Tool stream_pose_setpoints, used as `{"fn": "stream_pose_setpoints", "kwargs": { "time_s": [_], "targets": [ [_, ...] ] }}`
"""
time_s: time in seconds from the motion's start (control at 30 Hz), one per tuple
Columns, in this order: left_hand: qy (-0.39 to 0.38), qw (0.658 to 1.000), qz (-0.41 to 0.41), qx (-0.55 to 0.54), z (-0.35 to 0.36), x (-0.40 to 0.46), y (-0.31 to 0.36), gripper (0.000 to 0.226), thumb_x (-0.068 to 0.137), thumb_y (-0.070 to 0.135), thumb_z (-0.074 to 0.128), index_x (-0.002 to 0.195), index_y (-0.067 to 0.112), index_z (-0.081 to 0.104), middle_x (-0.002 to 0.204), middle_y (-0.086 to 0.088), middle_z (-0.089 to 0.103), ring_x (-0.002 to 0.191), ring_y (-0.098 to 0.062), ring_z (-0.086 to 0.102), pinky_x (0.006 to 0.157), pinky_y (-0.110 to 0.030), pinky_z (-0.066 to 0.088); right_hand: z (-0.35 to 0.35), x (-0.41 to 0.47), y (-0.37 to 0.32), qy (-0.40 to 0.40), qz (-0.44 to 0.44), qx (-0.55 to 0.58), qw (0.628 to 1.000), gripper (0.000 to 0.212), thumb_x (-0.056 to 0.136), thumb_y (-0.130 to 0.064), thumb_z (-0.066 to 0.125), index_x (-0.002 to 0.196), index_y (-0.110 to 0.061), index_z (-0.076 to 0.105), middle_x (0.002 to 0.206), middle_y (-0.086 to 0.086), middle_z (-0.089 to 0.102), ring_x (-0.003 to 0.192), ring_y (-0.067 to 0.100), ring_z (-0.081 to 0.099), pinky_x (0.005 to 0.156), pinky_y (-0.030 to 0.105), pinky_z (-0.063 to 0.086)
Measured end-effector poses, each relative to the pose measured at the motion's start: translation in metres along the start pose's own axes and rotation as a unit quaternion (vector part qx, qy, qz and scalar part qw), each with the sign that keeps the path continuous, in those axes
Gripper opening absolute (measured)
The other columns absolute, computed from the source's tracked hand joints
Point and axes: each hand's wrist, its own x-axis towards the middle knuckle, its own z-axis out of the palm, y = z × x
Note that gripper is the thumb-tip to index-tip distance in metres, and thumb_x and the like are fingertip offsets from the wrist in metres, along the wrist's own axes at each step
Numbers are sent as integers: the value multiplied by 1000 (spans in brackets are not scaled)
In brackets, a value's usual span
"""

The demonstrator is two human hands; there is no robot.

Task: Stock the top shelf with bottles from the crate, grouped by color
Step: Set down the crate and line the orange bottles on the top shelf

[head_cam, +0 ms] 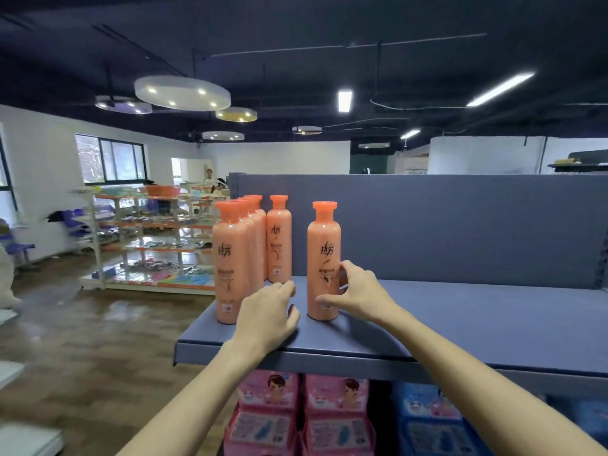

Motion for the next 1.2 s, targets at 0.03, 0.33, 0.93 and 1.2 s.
{"fn": "stream_pose_setpoints", "kwargs": {
  "time_s": [0.03,0.33,0.93,1.2],
  "targets": [
    [2,1000,0,2,1,-2,-3,17,87,32,51,98,19,54,85,4,59,82,-22,58,59,-34,43,7,6,-3,2,-2,-5,1000,56,72,-40,83,113,-18,53,108,-5,66,91,11,63,67,19,49],
    [63,997,33,39,1,1,-18,17,76,23,65,83,17,51,80,0,52,70,-24,58,47,-32,41,59,57,-21,10,11,-1,1000,55,69,-46,80,104,-19,48,98,-2,64,87,18,64,75,35,54],
    [78,997,7,7,19,14,-27,12,80,23,60,91,17,59,83,1,54,72,-22,57,54,-34,44,98,106,-20,17,40,41,998,59,60,-47,64,111,-20,52,103,1,66,94,21,63,83,41,55],
    [82,996,12,-17,20,13,-27,14,79,22,63,93,19,59,85,5,56,73,-18,58,54,-29,42,103,109,-11,32,34,67,997,67,56,-54,65,115,-25,56,103,-7,67,96,12,63,86,36,55]
  ]
}}
